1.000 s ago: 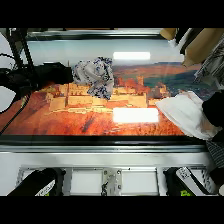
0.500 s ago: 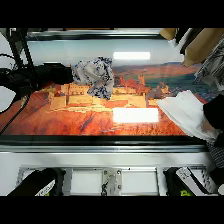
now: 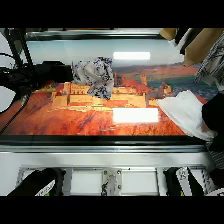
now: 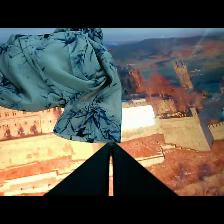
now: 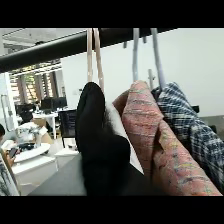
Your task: Fold the clothes and pants, and hang the long-sleeved shirts on hangers.
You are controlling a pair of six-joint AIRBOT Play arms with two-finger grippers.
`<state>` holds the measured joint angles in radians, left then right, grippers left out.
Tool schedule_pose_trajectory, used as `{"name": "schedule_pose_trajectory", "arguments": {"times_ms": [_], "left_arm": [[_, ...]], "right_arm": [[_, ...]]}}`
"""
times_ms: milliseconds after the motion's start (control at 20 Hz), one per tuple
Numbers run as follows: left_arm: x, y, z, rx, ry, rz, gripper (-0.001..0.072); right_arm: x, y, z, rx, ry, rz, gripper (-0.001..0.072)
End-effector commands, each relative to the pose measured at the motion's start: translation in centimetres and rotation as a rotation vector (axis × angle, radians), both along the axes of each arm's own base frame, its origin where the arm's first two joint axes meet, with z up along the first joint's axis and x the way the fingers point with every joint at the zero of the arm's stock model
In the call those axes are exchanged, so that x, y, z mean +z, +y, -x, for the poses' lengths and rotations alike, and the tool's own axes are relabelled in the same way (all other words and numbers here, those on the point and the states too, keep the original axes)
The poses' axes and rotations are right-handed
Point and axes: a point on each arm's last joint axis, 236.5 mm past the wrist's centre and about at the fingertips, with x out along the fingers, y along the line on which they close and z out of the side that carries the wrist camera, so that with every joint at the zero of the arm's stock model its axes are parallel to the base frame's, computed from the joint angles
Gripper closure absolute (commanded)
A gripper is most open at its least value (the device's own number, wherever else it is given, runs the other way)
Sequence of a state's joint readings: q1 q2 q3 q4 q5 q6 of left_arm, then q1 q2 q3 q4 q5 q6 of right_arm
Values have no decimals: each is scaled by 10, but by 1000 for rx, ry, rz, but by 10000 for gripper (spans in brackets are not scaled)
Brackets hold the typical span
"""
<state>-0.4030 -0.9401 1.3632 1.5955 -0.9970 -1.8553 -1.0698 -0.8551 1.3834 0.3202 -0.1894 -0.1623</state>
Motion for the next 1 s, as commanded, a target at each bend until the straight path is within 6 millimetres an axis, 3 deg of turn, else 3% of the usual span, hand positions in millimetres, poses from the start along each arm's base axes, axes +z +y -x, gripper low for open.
{"name": "schedule_pose_trajectory", "arguments": {"times_ms": [0, 250, 500, 550, 600, 650, 800, 950], "left_arm": [[1, 0, -1, 0, -6, 1, 684], [1, 0, -1, 0, -6, 1, 684], [1, 0, -1, 0, -6, 1, 684], [1, 0, -1, 0, -6, 1, 684], [1, 0, -1, 0, -6, 1, 684], [1, 0, -1, 0, -6, 1, 684], [1, 0, -1, 0, -6, 1, 684], [1, 0, -1, -1, -5, 1, 684]], "right_arm": [[0, 14, 34, -82, -45, -39, 693], [-37, 9, 67, -211, -17, -225, 691], [-47, 9, 63, -165, -77, -285, 656], [-46, 10, 62, -158, -79, -280, 466], [-42, 11, 59, -146, -79, -266, 194], [-38, 13, 55, -126, -83, -248, 127], [-7, 31, 34, -4, -102, -124, 127], [46, 78, 6, 180, -107, 120, 128]]}}
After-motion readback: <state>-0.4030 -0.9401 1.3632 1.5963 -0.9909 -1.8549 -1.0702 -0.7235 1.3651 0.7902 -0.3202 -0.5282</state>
